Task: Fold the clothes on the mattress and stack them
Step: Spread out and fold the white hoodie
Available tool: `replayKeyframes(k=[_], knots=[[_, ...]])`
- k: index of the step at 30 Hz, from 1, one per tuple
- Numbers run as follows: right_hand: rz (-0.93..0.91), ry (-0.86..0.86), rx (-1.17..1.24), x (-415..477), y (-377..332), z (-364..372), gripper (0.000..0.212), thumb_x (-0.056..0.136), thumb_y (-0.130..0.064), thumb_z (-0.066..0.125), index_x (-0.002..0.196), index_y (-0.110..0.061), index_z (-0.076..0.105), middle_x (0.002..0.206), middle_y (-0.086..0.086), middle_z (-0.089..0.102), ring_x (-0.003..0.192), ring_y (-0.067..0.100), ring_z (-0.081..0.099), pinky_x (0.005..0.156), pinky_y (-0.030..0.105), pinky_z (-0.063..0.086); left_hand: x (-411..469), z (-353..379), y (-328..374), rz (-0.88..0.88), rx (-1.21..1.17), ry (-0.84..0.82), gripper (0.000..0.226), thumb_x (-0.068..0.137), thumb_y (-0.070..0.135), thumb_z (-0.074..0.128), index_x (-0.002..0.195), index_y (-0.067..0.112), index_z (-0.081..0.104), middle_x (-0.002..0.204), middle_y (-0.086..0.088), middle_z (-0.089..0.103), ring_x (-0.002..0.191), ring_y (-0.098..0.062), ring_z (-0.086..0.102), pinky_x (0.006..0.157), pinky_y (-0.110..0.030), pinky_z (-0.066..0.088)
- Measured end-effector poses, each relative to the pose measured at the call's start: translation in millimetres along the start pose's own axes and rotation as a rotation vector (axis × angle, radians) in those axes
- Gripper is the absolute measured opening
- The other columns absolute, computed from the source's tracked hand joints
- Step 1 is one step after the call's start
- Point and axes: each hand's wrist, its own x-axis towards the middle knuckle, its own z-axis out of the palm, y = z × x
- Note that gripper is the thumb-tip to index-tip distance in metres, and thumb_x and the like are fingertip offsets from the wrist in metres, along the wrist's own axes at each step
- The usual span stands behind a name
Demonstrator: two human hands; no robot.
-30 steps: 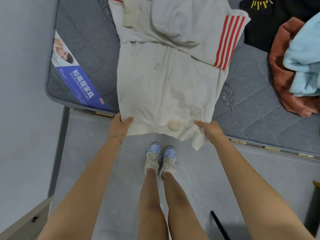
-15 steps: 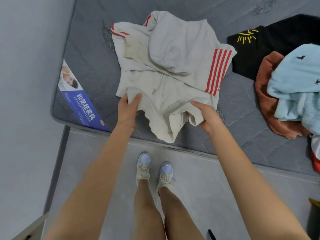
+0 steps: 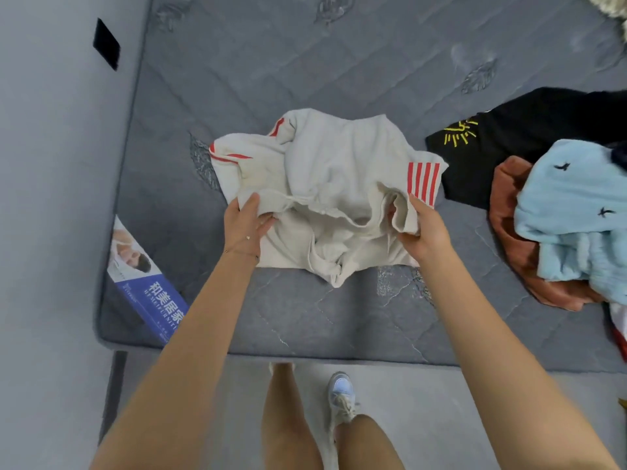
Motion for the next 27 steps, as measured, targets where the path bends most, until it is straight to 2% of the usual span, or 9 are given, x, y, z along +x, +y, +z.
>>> replayKeyframes(k=[3,6,11,14,19,22,23,25,27], knots=[[-0.022,0.099,0.082,12,-13,13,0.042,0.096,-0.013,0.06,0.136,-0.007,0.052,0.13,0.01,0.062,0.112,0.024,0.062,0.086,0.037,0.054,23,8,26,-0.012,-0.004,-0.002,0.034,0.101,0.013,0.049,0.134,0.003,0.047,0.127,-0.015,0.058,0.094,-0.027,0.066,0.079,-0.035,0.058],[-0.036,0.156,0.064,28,-24,23,0.044,0.095,-0.015,0.061,0.138,-0.009,0.051,0.132,0.01,0.061,0.117,0.025,0.061,0.087,0.039,0.055,47,21,43,-0.025,-0.028,0.021,0.041,0.102,0.01,0.046,0.14,0.0,0.039,0.135,-0.02,0.053,0.095,-0.03,0.065,0.088,-0.043,0.054],[-0.029,0.236,0.064,66,-47,41,0.046,0.094,-0.016,0.064,0.138,-0.011,0.051,0.129,0.009,0.062,0.114,0.025,0.062,0.085,0.039,0.057,88,51,53,-0.019,-0.069,0.021,0.038,0.102,0.006,0.043,0.14,0.001,0.038,0.125,-0.02,0.056,0.088,-0.026,0.065,0.084,-0.041,0.055],[-0.012,0.257,0.072,87,-61,50,0.041,0.093,-0.017,0.066,0.13,-0.012,0.051,0.118,0.007,0.064,0.108,0.024,0.063,0.084,0.039,0.058,110,66,57,-0.028,-0.106,0.071,0.034,0.101,0.006,0.043,0.135,0.006,0.036,0.123,-0.02,0.055,0.086,-0.026,0.065,0.086,-0.043,0.055],[-0.027,0.262,0.007,123,-81,60,0.041,0.093,-0.015,0.065,0.132,-0.008,0.054,0.126,0.012,0.064,0.115,0.028,0.063,0.1,0.047,0.051,150,74,65,-0.002,-0.152,0.188,0.025,0.099,0.0,0.043,0.124,-0.004,0.044,0.121,-0.024,0.054,0.082,-0.029,0.065,0.077,-0.044,0.059],[-0.024,0.227,0.014,141,-85,68,0.023,0.096,-0.02,0.061,0.116,-0.01,0.059,0.116,0.01,0.066,0.102,0.022,0.065,0.093,0.035,0.053,170,77,61,-0.006,-0.146,0.23,0.025,0.099,0.002,0.043,0.124,-0.003,0.043,0.116,-0.022,0.058,0.08,-0.025,0.067,0.075,-0.038,0.06],[-0.017,0.208,0.011,145,-84,71,0.02,0.097,-0.026,0.059,0.113,-0.014,0.059,0.114,0.008,0.066,0.099,0.019,0.064,0.093,0.033,0.052,174,78,58,-0.021,-0.136,0.218,0.028,0.1,0.005,0.043,0.127,-0.002,0.043,0.116,-0.021,0.06,0.082,-0.024,0.067,0.075,-0.036,0.059],[-0.013,0.182,-0.037,153,-79,75,0.035,0.099,-0.039,0.053,0.125,-0.016,0.055,0.124,0.005,0.064,0.111,0.018,0.062,0.104,0.034,0.045,179,81,50,-0.041,-0.057,0.172,0.026,0.102,0.012,0.044,0.125,0.001,0.05,0.117,-0.016,0.062,0.093,-0.024,0.067,0.076,-0.032,0.058],[-0.017,0.16,-0.145,161,-72,75,0.052,0.1,-0.049,0.045,0.138,-0.014,0.05,0.139,0.005,0.056,0.129,0.023,0.051,0.113,0.039,0.037,184,81,41,-0.008,0.113,0.141,0.035,0.102,0.017,0.045,0.134,0.002,0.047,0.129,-0.014,0.058,0.115,-0.027,0.059,0.093,-0.036,0.053]])
